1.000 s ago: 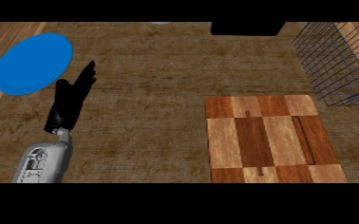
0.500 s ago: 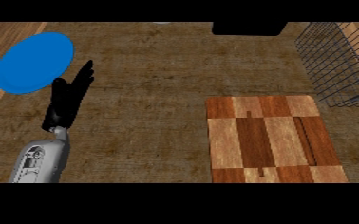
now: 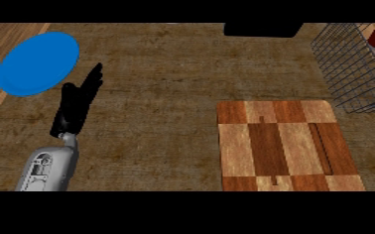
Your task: Pick the can from the cutting board and place it in the basket
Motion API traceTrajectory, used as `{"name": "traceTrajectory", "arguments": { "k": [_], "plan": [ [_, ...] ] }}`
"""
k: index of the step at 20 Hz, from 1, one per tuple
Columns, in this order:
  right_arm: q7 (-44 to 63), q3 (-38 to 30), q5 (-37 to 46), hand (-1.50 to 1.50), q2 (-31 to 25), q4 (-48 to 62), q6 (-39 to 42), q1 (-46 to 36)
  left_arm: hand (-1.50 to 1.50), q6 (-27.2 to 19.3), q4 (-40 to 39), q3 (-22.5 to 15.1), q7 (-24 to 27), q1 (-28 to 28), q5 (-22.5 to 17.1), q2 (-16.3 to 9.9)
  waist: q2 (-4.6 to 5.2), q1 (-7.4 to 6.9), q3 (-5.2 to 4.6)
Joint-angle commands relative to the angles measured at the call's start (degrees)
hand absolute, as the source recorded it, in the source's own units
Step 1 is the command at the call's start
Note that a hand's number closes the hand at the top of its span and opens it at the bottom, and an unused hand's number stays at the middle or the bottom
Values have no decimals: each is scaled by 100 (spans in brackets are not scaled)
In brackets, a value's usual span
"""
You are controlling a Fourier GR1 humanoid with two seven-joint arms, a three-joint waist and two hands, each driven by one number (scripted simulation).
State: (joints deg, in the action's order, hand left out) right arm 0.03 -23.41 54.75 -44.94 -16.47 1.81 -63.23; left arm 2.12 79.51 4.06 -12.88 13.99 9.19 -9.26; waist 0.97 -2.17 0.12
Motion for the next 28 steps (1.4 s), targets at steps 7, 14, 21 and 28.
{"name": "traceTrajectory", "arguments": {
  "k": [7, 14, 21, 28],
  "plan": [
    [-532, -701, -691, -150, 83, 243, -665, 107, 0, 22, 150, -18, -73, -34, 29, -24, 3, -31, 3],
    [-1018, -1300, -1224, -150, -360, 64, -1438, 432, 0, 46, 36, 95, -49, -17, -19, -95, -10, 39, 4],
    [-707, -2079, -1951, -150, -1066, 298, -1316, 741, 0, 200, 58, 251, -102, -103, -170, -244, -25, 92, 4],
    [-1571, -2596, -2544, -150, -1907, 490, -356, 1925, 0, -27, 18, 143, -14, -147, 13, -66, -58, 215, 8]
  ]
}}
